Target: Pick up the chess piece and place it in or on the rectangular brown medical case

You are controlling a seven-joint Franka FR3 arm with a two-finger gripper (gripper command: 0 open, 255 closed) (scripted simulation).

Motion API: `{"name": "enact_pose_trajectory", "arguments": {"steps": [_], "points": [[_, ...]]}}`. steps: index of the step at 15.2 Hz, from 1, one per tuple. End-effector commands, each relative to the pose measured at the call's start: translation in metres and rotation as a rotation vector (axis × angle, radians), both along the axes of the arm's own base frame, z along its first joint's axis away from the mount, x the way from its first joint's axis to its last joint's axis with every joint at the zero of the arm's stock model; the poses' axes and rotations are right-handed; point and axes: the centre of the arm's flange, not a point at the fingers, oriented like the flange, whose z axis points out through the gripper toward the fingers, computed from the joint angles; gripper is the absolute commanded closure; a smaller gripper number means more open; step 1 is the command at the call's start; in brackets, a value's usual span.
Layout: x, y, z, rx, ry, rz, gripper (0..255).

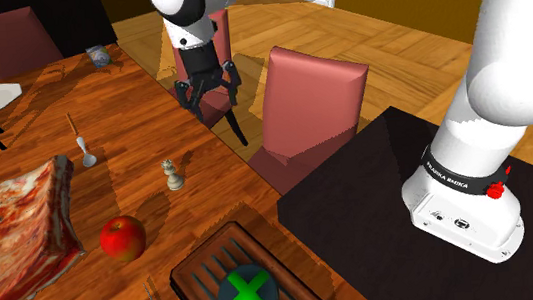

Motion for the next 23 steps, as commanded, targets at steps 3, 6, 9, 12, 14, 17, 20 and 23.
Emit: {"name": "enact_pose_trajectory", "arguments": {"steps": [3,6,9,12,14,17,20,23], "points": [[0.026,0.035,-0.033,0.01,0.003,-0.006,0],[0.045,0.06,-0.056,0.016,0.006,-0.01,0],[0.064,0.085,-0.079,0.023,0.009,-0.014,0],[0.083,0.111,-0.101,0.03,0.012,-0.017,0],[0.096,0.128,-0.117,0.035,0.013,-0.02,0],[0.098,0.134,-0.132,0.036,0.014,-0.021,0],[0.094,0.135,-0.148,0.036,0.014,-0.021,0],[0.091,0.136,-0.161,0.036,0.014,-0.021,0]]}}
